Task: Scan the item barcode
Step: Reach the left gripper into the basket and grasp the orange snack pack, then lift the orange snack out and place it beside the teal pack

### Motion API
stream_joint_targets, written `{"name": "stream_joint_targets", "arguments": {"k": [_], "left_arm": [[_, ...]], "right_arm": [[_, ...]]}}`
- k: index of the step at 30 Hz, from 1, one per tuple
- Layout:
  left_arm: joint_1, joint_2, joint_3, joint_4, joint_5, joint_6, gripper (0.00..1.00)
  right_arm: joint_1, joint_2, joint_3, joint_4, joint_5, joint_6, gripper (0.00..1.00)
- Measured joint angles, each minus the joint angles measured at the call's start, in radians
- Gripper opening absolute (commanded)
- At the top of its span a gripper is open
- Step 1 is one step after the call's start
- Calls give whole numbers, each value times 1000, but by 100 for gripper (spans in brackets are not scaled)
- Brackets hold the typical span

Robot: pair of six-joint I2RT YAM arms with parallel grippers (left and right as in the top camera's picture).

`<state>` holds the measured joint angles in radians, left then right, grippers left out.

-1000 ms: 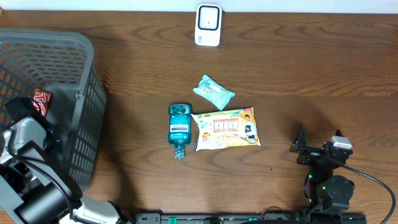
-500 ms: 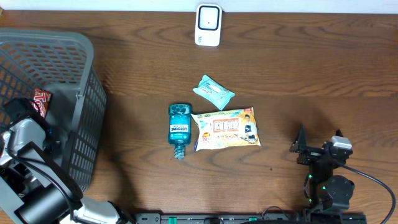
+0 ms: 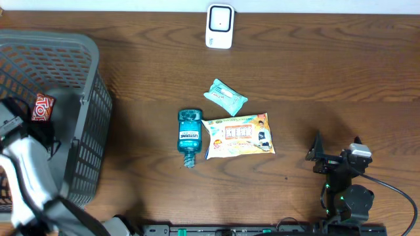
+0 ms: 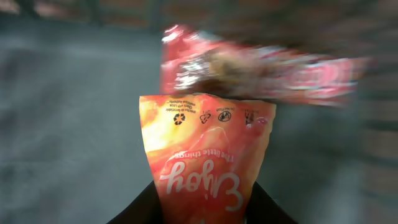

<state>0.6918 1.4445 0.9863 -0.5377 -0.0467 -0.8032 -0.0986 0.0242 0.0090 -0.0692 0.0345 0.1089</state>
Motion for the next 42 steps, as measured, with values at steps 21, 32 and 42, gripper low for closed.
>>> {"name": "stream_joint_targets", "arguments": {"k": [21, 32, 42], "left_arm": [[-264, -698, 2, 267, 645, -193, 31], [-923, -513, 2, 142, 441, -76, 32], [-1221, -87, 3, 292, 68, -26, 32]], "right_arm": [[0, 0, 0, -1, 0, 0, 99], [0, 0, 0, 0, 0, 0, 99], [0, 0, 0, 0, 0, 0, 99]]}}
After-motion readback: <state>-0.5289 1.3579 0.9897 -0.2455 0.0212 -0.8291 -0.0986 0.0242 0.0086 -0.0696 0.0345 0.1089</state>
